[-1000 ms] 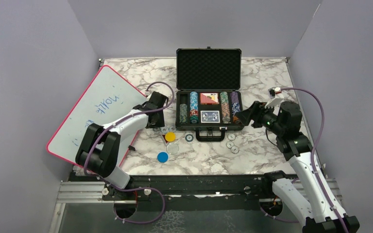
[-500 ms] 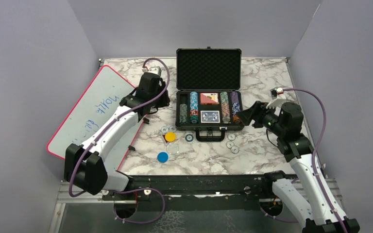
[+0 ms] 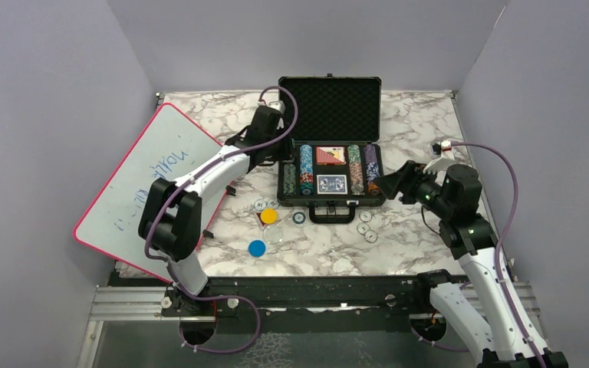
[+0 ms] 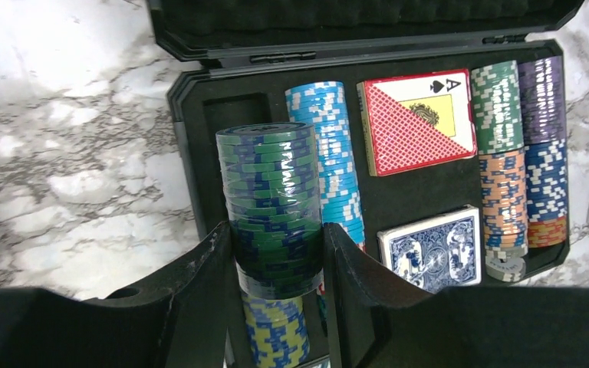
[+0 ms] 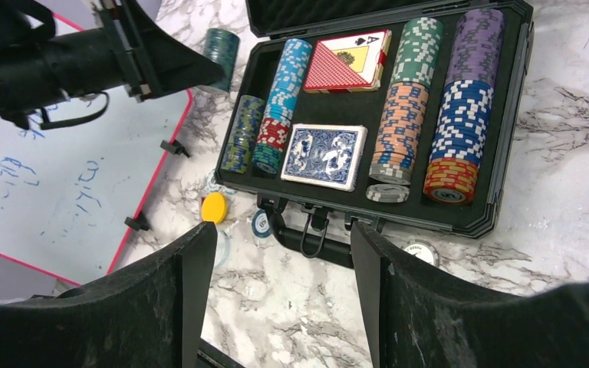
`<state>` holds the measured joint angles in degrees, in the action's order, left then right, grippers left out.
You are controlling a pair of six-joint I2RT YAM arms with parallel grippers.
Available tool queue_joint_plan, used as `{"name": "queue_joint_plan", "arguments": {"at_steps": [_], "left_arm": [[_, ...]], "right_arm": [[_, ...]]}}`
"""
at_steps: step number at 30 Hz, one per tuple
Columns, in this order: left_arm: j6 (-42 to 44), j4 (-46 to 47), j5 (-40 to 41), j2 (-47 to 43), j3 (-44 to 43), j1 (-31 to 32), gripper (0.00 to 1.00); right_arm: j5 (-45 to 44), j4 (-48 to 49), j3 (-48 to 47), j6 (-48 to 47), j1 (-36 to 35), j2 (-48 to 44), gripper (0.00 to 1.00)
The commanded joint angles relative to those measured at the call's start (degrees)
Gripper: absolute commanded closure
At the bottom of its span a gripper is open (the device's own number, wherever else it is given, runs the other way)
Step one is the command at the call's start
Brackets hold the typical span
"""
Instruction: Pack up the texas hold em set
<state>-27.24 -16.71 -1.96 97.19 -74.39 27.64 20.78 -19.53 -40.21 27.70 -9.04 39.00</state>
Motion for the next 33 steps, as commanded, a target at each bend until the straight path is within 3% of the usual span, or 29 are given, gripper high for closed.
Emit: {"name": "queue_joint_plan", "arguments": {"at_steps": [1,13,23,28,33], "left_arm": [[1.0,6.9,1.3,3.4,-4.9,1.5,0.75],[1.7,7.5,11.2,10.2,-5.0,3.8,0.77],[-1.0,-2.5,11.7,10.5,-7.0,3.8,0.77],[-1.1,-5.3,10.0,13.1,-8.7,3.8,0.73],[-0.9,-6.6,6.9,14.8,-10.8,3.8,0.61]], "right_arm": [[-1.3,-0.5,0.7,1.8,-0.3,-0.6,0.32],[-1.9,2.4,1.3,1.8,-0.3,-2.9,0.31],[-2.2,2.5,2.2,2.7,-0.3,-2.6,0.32],[-2.9,2.7,2.2,2.4,-0.3,-2.8,0.31],[-3.0,2.3,2.1,2.4,-0.3,-2.3,0.3]]}}
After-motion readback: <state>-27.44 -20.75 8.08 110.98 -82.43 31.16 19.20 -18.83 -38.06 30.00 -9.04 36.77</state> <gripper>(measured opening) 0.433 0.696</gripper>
